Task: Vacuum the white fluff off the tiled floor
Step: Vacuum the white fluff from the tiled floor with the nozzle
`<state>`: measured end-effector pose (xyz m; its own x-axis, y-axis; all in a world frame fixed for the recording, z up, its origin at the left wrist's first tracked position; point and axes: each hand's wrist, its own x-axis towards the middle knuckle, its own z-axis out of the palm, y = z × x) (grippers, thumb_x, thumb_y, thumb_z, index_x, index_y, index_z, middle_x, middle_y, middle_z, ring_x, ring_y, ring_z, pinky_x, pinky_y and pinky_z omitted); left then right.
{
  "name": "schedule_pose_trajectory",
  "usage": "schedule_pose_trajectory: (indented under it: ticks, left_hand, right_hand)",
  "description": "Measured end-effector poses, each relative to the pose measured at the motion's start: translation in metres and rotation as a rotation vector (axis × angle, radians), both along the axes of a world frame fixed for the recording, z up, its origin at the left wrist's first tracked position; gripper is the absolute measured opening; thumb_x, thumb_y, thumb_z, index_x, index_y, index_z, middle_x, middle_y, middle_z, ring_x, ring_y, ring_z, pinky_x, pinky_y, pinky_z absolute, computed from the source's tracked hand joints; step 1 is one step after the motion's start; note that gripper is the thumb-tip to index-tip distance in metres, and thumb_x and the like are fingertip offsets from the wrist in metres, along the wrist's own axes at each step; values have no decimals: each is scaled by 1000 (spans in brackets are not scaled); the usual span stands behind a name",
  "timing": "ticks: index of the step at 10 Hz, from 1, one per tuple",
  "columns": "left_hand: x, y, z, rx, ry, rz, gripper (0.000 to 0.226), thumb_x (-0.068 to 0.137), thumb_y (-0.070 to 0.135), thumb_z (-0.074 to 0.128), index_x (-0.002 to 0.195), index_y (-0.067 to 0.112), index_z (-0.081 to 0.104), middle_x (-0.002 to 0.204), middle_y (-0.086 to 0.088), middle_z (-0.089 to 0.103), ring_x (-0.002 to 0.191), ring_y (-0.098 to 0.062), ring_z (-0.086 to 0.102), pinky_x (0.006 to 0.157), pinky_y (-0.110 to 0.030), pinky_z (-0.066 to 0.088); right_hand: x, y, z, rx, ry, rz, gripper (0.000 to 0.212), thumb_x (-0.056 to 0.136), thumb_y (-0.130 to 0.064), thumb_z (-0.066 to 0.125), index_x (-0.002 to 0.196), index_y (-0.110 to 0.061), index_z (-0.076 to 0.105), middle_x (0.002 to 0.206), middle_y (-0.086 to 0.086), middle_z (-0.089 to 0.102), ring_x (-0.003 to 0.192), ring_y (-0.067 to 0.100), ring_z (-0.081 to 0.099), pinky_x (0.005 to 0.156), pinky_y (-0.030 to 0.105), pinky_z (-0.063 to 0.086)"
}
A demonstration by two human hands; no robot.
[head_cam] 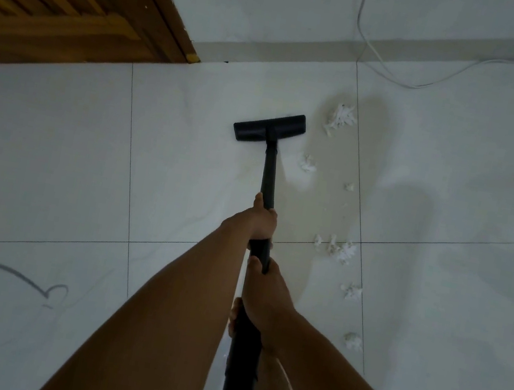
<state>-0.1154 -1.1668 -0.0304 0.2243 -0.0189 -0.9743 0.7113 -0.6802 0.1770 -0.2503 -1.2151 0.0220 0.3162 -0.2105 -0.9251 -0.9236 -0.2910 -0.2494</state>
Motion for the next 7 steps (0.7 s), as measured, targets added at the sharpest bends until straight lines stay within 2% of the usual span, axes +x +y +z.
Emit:
schedule_pose_trajectory:
  ticks: [1, 2, 3, 4, 6, 7]
  left_hand:
    - [16, 2, 7, 15, 39, 28, 68, 111, 33, 31, 164, 38, -11, 116, -17, 68, 109, -30, 71, 100, -49, 59]
    - [34, 3, 6, 24, 53, 1, 66, 106, 33, 37, 164, 36, 6, 132, -21, 65, 113, -34, 71, 100, -51, 59]
    - [49, 10, -13, 27, 45, -28, 82, 82, 42, 43, 160, 42, 16, 148, -21, 55, 124, -36, 65, 103, -52, 56]
    - [58, 16, -28, 33, 49, -47, 95, 68, 44, 42, 160, 43, 17, 151, -20, 52, 131, -36, 60, 107, -52, 53]
    - [78, 19, -22, 21, 61, -67, 92, 76, 43, 43, 163, 37, 12, 154, -19, 50, 131, -35, 60, 109, -51, 52]
    - [91, 20, -17, 11, 53, -74, 81, 87, 40, 43, 163, 36, 14, 149, -20, 53, 125, -36, 64, 105, -51, 54]
  right_hand:
    - [53, -8, 95, 221, 102, -181, 68, 82, -82, 34, 122, -29, 45, 85, 8, 67, 73, 26, 67, 77, 42, 60]
    - [77, -22, 120, 338, 139, -127, 28, 107, -33, 32, 128, -19, 42, 67, 11, 50, 45, 18, 49, 34, 20, 48]
    - [93, -21, 125, 379, 145, -206, 32, 107, -27, 32, 130, -8, 46, 67, 10, 50, 46, 17, 49, 29, 14, 41]
    - [105, -10, 131, 377, 210, -266, 35, 106, -27, 34, 130, -6, 50, 73, 10, 53, 49, 17, 51, 31, 14, 43]
    - [128, -5, 139, 381, 248, -321, 34, 106, -27, 35, 131, -7, 48, 78, 12, 53, 53, 20, 51, 29, 19, 44]
    - [141, -2, 140, 389, 259, -349, 34, 106, -28, 34, 129, -7, 48, 73, 11, 51, 51, 20, 50, 30, 20, 45]
